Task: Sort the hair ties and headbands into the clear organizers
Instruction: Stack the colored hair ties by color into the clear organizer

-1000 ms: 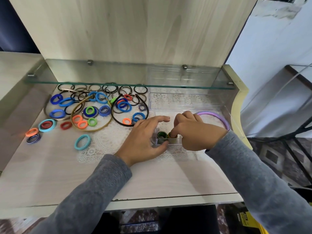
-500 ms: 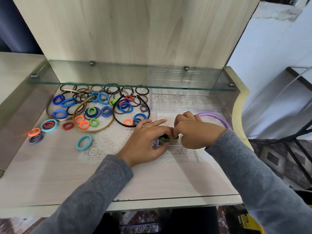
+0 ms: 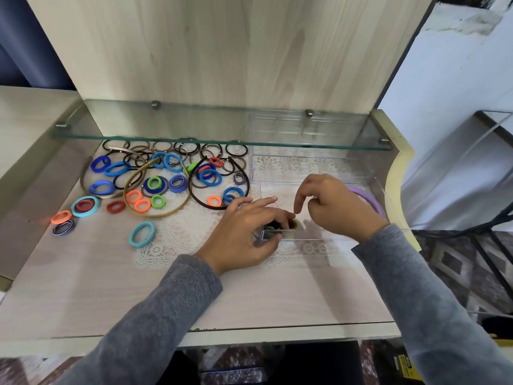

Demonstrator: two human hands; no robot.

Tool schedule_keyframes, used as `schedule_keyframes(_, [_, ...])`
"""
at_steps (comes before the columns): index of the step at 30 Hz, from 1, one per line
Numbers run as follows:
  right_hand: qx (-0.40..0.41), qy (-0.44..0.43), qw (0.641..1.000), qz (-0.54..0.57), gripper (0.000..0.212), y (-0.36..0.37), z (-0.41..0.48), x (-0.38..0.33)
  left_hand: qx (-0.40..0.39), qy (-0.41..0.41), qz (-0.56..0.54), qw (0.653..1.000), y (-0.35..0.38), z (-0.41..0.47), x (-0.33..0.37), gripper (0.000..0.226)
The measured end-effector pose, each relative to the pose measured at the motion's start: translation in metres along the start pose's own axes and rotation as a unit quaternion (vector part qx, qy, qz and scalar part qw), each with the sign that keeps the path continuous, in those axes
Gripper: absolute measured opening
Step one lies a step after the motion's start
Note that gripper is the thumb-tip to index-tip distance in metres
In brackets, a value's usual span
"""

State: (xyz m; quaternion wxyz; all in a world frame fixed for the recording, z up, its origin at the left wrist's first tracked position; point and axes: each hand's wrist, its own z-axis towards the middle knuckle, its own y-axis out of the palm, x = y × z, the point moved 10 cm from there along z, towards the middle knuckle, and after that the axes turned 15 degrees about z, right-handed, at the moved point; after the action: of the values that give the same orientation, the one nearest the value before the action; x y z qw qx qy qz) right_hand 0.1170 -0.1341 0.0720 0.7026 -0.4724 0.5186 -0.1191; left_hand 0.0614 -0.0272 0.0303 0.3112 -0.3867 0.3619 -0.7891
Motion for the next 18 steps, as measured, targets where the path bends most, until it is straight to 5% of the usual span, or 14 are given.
schedule_keyframes(6, [0.098, -0.05, 0.991, -0.076, 0.027, 0.014, -0.005, 0.013, 0.003, -0.002, -0.008, 1.0, -0.003, 0.0, 0.003, 0.027])
schedule_keyframes(18, [0.092, -0.124, 0.987, -0.052, 0.036, 0.023, -0.006, 0.008, 0.0, -0.018, 0.153, 0.988, 0.003, 0.0, 0.001, 0.042])
